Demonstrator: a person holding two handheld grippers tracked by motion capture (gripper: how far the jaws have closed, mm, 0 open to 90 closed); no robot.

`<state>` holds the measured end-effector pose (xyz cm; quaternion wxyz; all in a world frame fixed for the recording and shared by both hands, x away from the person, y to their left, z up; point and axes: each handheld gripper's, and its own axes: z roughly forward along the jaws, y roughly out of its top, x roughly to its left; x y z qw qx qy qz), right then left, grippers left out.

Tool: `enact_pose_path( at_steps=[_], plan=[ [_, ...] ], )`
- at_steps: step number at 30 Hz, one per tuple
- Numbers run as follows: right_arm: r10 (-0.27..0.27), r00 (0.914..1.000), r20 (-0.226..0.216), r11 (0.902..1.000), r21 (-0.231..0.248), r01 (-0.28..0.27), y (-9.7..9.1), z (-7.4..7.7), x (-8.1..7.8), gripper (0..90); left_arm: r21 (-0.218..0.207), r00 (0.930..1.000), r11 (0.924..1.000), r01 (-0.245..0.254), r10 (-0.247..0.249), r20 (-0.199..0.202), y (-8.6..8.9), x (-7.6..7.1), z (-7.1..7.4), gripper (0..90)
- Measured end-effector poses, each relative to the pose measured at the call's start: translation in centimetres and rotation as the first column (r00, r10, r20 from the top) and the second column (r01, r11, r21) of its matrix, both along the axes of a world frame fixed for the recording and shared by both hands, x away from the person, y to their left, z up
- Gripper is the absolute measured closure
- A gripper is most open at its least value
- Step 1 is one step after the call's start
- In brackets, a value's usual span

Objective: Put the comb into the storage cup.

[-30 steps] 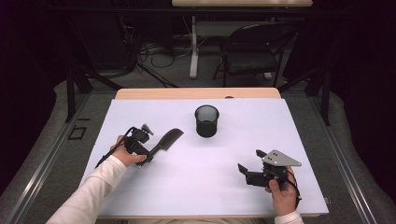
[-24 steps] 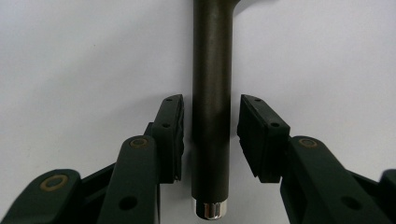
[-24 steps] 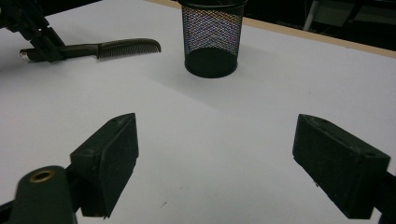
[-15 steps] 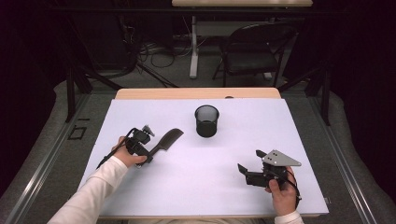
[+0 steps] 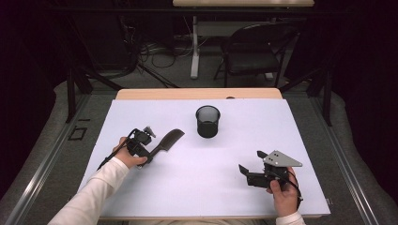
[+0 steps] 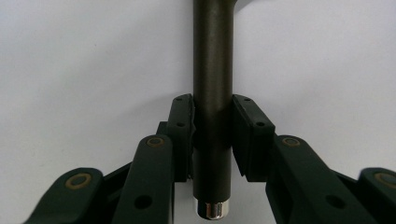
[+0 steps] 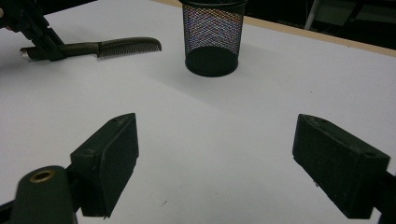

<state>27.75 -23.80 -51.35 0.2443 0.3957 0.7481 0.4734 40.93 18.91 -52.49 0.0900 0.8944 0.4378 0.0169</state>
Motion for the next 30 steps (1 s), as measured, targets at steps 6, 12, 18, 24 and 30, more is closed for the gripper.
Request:
enact_pose_path(
  at_steps=[6, 12, 18, 24, 30],
  plan=[
    [-0.001, 1.0, -0.001, 1.0, 0.0, 0.001, 0.0, -0.01, 0.01, 14.2, 0.001, 1.0, 1.0, 0.001, -0.001, 0.003, -0.05, -0.06, -0.02, 71.3],
    [0.0, 1.0, -0.002, 1.0, -0.002, 0.0, 0.01, -0.01, 0.01, 14.2, 0.01, 1.0, 1.0, 0.001, -0.001, 0.007, -0.12, -0.11, -0.02, 71.7],
    [-0.001, 1.0, -0.003, 1.0, -0.002, 0.001, 0.0, -0.02, 0.02, 14.2, 0.012, 1.0, 0.9999, 0.001, -0.001, 0.006, -0.15, -0.12, -0.02, 71.9],
    [0.0, 1.0, -0.003, 1.0, -0.004, 0.0, -0.01, -0.02, 0.02, 14.2, 0.017, 1.0, 0.9999, 0.002, -0.002, 0.009, -0.19, -0.13, -0.01, 72.0],
    [0.0, 1.0, -0.003, 1.0, -0.004, 0.0, 0.0, -0.02, 0.02, 14.2, 0.015, 1.0, 0.9999, -0.002, 0.002, 0.008, -0.19, -0.12, -0.02, 72.1]
  ],
)
